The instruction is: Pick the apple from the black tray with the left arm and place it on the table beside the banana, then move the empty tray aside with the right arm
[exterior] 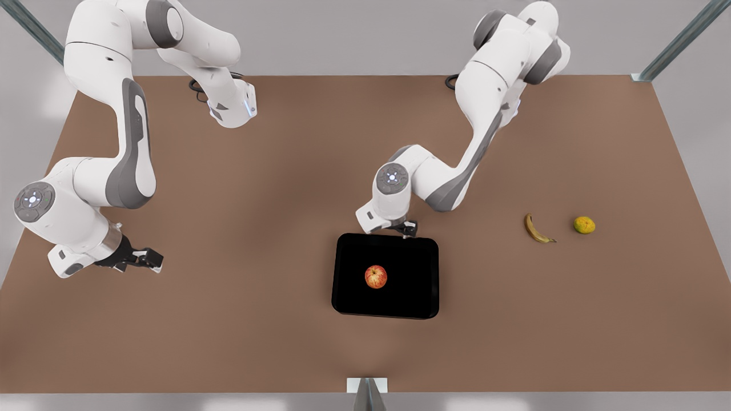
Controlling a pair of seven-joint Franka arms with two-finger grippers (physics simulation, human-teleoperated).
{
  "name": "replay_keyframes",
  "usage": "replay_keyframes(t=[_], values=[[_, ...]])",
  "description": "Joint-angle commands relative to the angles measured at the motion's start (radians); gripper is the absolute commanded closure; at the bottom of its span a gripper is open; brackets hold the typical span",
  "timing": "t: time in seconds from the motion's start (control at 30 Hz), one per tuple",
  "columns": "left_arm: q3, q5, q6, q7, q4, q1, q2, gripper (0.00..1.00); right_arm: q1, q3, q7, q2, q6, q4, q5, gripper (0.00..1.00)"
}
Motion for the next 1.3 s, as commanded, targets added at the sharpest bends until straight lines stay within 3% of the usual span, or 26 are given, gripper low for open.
replay_keyframes(t=[0.0, 0.07, 0.17, 0.33, 0.97, 1.27], values=[[0.002, 0.025, 0.178, -0.543, 0.045, -0.012, 0.052, 0.0, 0.0, 0.0, 0.018, -0.001, -0.015, 0.001, 0.002, 0.0], [0.025, 0.025, 0.174, -0.525, 0.186, 0.001, 0.127, 0.0, -0.002, 0.0, 0.018, -0.001, -0.015, 0.001, 0.002, 0.0], [0.021, 0.025, 0.181, -0.477, 0.26, 0.026, 0.178, 0.0, -0.002, 0.0, 0.018, -0.001, -0.015, 0.001, 0.002, 0.0], [0.019, 0.046, 0.23, -0.422, 0.26, 0.009, 0.257, 0.0, -0.002, 0.0, 0.018, -0.001, -0.015, 0.001, 0.004, 0.0], [0.033, 0.065, 0.269, -0.364, 0.235, 0.005, 0.322, 0.0, -0.003, -0.005, 0.026, -0.001, -0.015, 0.002, -0.002, 0.0], [0.047, 0.069, 0.376, -0.338, 0.242, 0.008, 0.357, 0.0, -0.005, -0.008, 0.026, -0.001, -0.015, 0.002, -0.002, 0.0]])
